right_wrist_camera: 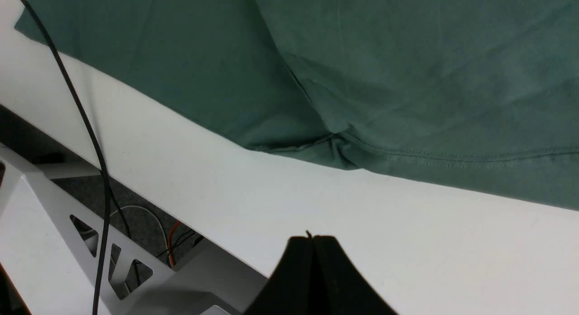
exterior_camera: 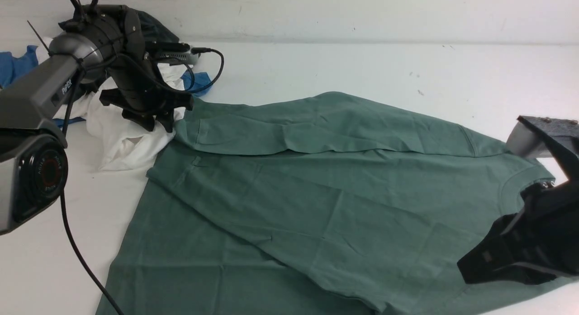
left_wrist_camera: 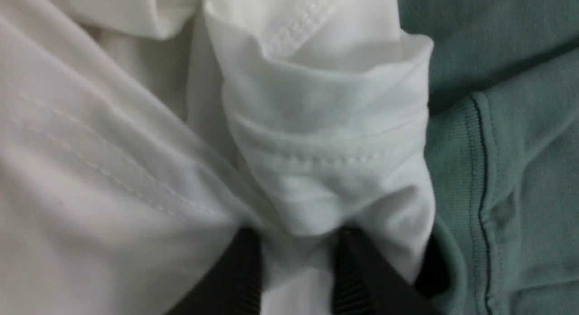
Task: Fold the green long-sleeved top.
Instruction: Use the left arm to clamp the cuff farthest from it
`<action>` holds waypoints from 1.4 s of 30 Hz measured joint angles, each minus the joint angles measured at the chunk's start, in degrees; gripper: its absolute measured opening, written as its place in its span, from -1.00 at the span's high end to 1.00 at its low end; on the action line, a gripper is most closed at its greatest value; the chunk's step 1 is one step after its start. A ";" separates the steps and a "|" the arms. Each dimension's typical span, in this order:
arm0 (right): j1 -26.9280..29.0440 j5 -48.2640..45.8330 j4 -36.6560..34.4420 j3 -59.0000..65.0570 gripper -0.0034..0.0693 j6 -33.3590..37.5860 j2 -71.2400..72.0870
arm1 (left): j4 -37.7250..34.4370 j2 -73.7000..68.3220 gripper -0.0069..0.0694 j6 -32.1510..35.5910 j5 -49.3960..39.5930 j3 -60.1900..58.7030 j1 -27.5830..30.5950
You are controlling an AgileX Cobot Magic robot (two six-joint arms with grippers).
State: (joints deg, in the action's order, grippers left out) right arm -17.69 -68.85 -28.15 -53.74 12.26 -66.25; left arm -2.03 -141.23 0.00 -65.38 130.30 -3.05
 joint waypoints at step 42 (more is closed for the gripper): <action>0.00 -1.65 -0.97 0.00 0.94 0.00 0.00 | 13.00 18.14 -0.36 -12.58 0.14 -0.02 20.17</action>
State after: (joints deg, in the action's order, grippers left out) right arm -17.69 -70.50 -29.12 -53.74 12.26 -66.25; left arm 10.97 -123.09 -12.58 -65.23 130.28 17.12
